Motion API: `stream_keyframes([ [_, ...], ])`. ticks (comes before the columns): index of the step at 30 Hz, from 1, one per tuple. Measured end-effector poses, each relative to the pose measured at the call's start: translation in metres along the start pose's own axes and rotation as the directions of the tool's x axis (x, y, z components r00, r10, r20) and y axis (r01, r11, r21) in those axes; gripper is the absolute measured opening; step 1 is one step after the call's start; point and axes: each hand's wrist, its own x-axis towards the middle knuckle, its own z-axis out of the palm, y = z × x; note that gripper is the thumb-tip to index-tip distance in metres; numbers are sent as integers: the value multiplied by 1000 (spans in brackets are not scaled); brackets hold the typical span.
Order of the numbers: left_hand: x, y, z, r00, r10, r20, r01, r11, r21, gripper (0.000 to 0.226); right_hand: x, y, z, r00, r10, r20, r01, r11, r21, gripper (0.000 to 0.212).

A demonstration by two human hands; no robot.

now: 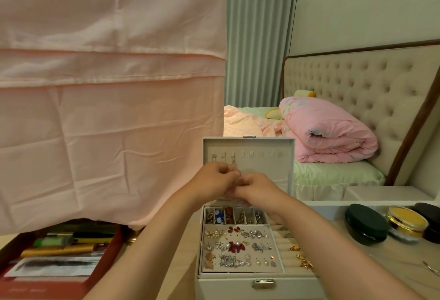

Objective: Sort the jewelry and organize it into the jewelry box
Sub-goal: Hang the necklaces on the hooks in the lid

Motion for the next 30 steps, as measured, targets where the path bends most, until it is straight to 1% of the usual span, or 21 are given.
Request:
stream_keyframes([
  [2, -3, 3, -1, 999, 25, 24, -27, 998, 53, 19, -1, 1, -1, 1000, 9, -8, -9, 999, 35, 8],
  [4, -5, 3, -4, 998, 60, -23, -56, 984, 168, 20, 0, 1, -7, 999, 10, -35, -8, 999, 52, 9],
  [6, -4, -1, -8, 994, 75, -82, -51, 963, 264, 23, 1, 0, -15, 996, 3, -84, -3, 1000, 2, 11],
  [8, -3, -6, -8, 993, 81, -91, -44, 934, 354, 26, 3, -4, -24, 990, -39, -133, 30, 997, -69, 12],
  [12, 2, -15, 4, 991, 127, -33, -86, 822, 563, 36, 11, -17, -37, 973, -115, -201, 90, 987, -130, 9],
  [16, 5, -18, 11, 990, 137, -15, -88, 710, 699, 42, 21, -31, -45, 942, -157, -296, 105, 977, -185, 9],
  [20, 6, -21, 13, 994, 107, 17, -79, 611, 788, 40, 29, -37, -45, 938, -144, -316, 102, 984, -143, 14],
  [26, 14, -13, 15, 998, 18, 56, -57, 514, 856, 39, 38, -30, -38, 936, -181, -303, 119, 970, -211, 12],
  [28, 16, -12, 15, 998, 14, 58, -58, 505, 861, 38, 39, -25, -35, 939, -190, -285, 130, 968, -217, 10],
  [30, 15, -12, 13, 998, 20, 62, -63, 522, 851, 37, 39, -20, -33, 941, -212, -264, 150, 960, -237, 8],
])
